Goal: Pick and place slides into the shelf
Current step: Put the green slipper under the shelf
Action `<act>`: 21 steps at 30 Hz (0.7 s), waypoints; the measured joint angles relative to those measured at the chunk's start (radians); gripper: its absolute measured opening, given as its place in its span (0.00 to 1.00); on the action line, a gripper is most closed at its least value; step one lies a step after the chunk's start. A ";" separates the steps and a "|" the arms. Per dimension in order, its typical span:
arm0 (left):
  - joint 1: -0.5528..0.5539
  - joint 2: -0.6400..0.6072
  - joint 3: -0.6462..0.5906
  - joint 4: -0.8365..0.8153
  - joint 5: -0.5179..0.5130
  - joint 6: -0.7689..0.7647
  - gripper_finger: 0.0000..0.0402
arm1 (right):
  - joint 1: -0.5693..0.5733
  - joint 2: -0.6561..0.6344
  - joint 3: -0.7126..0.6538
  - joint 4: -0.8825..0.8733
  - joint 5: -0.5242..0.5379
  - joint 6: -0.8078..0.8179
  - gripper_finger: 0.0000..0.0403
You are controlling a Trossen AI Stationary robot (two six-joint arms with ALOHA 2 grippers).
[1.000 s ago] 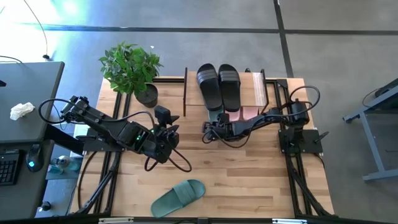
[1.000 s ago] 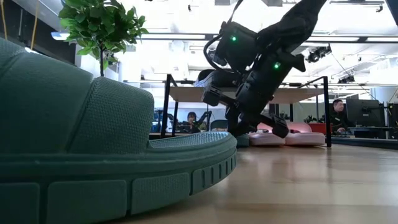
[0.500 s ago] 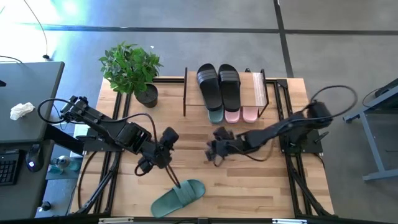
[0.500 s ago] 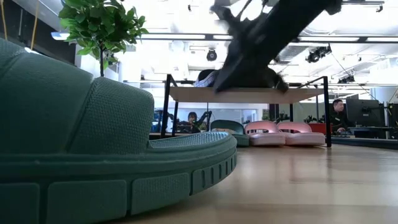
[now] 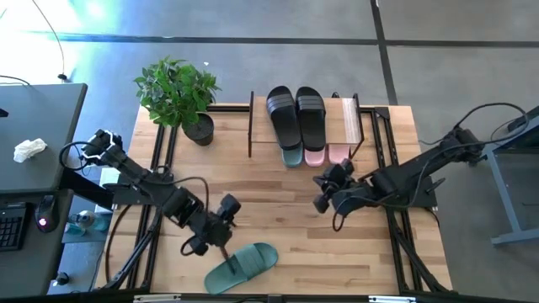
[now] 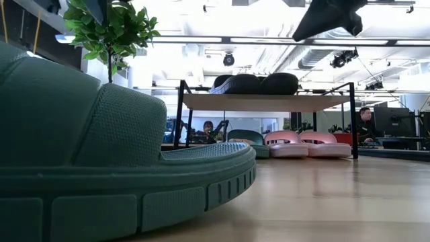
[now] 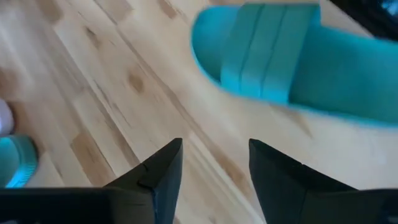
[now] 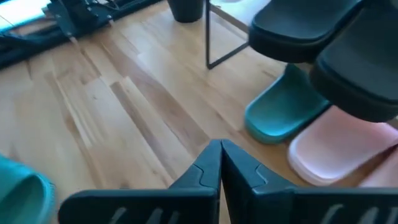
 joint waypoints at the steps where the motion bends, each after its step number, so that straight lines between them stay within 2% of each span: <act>1: -0.014 0.000 -0.004 0.012 -0.019 -0.011 0.40 | -0.002 -0.004 0.000 -0.013 0.000 -0.005 0.00; 6: -0.089 0.006 -0.006 0.047 -0.027 -0.018 0.33 | -0.003 -0.005 0.000 -0.051 -0.005 -0.083 0.00; 10: -0.135 0.052 -0.006 0.081 -0.029 0.008 0.31 | -0.003 -0.005 0.000 -0.051 -0.008 -0.135 0.00; 17: -0.182 0.153 -0.006 0.205 -0.132 0.154 0.38 | -0.003 -0.005 0.000 -0.064 -0.007 -0.153 0.00; 21: -0.187 0.205 -0.006 0.217 -0.155 0.159 0.45 | -0.003 -0.005 0.000 -0.080 -0.008 -0.153 0.00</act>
